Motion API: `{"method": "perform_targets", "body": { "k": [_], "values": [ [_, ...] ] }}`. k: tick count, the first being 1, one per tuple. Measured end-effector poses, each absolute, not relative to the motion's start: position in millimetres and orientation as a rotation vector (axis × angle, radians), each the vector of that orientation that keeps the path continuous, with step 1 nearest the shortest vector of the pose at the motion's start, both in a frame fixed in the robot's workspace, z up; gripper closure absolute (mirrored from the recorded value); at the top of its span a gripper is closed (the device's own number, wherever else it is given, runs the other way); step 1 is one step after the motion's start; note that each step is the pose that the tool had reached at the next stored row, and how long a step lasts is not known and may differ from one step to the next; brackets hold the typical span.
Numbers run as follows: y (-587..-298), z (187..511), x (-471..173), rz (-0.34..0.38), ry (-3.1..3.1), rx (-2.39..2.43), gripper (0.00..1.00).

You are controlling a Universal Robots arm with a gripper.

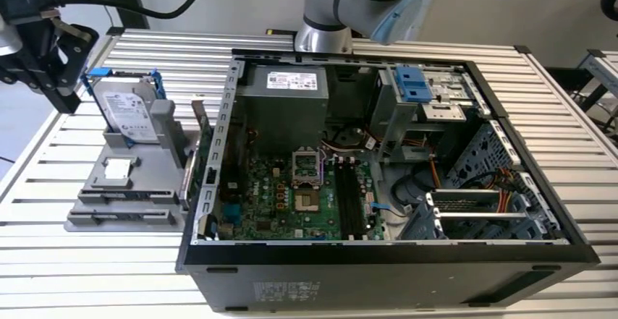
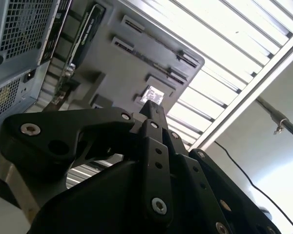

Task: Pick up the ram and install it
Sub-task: 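Reach for the ram, then pick up the ram and move it above insertion slot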

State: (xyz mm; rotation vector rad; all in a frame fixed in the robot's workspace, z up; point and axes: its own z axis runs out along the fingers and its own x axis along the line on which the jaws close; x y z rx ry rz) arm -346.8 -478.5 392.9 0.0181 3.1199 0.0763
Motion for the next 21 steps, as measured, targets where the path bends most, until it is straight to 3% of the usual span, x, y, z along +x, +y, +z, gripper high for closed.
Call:
{"method": "perform_targets", "body": {
  "k": [21],
  "values": [
    [-478.5,396.0,-346.8,0.079,3.114,-0.256,1.0]
  ]
}}
